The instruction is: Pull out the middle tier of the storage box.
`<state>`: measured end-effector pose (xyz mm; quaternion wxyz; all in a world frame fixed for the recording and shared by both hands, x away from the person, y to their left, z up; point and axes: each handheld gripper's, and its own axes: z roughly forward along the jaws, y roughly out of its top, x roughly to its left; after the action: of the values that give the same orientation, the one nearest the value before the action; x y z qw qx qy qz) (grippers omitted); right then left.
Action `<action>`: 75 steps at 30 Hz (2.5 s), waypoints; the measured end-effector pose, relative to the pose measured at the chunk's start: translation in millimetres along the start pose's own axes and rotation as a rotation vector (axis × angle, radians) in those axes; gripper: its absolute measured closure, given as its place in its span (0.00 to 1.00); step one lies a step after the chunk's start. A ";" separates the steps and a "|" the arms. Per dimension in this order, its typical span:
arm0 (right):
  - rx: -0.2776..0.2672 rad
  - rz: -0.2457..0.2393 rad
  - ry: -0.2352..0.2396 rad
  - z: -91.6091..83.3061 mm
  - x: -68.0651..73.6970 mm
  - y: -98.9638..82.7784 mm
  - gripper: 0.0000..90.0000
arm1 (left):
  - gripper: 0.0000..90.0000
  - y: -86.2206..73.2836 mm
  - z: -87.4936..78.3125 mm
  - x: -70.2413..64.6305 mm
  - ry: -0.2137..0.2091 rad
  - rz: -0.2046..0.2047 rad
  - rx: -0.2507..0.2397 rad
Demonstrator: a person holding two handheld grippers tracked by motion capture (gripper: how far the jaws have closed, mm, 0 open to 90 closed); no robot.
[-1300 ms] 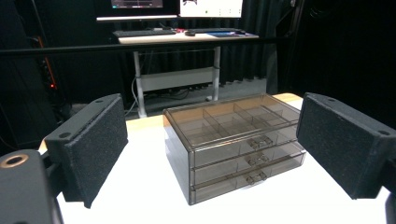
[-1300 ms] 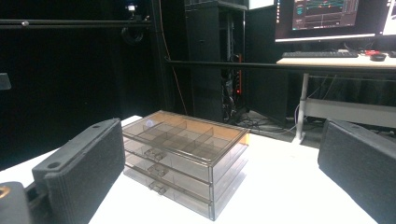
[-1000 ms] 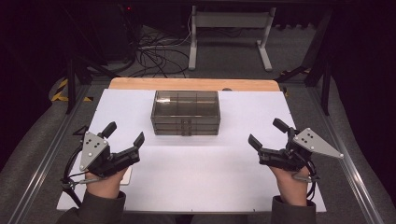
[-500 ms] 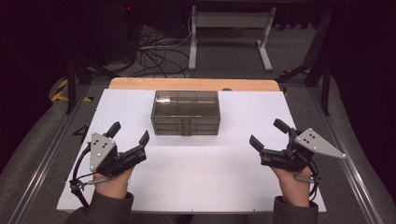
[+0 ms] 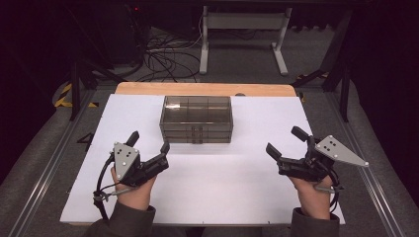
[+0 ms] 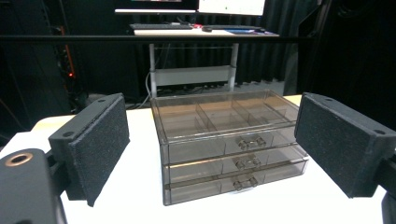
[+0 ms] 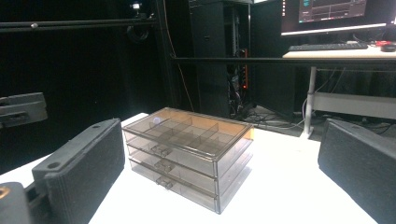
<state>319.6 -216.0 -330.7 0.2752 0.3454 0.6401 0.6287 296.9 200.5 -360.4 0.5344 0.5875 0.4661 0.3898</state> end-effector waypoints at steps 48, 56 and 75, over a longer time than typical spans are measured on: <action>0.016 -0.016 -0.035 6.5 4.2 0.2 0.02 | 0.19 -36.3 50.7 -57.0 0.115 -0.027 0.053; 0.018 -0.018 -0.032 6.9 6.4 1.4 0.02 | 0.20 -40.5 61.5 -65.8 0.112 -0.034 0.061; 0.008 -0.009 -0.039 5.9 5.5 1.6 0.02 | 0.24 -47.9 84.4 -77.9 0.127 -0.029 0.089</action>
<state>321.1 -208.1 -328.9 0.2890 0.3561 0.6386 0.6179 350.9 102.9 -415.3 0.4828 0.5781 0.5244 0.3971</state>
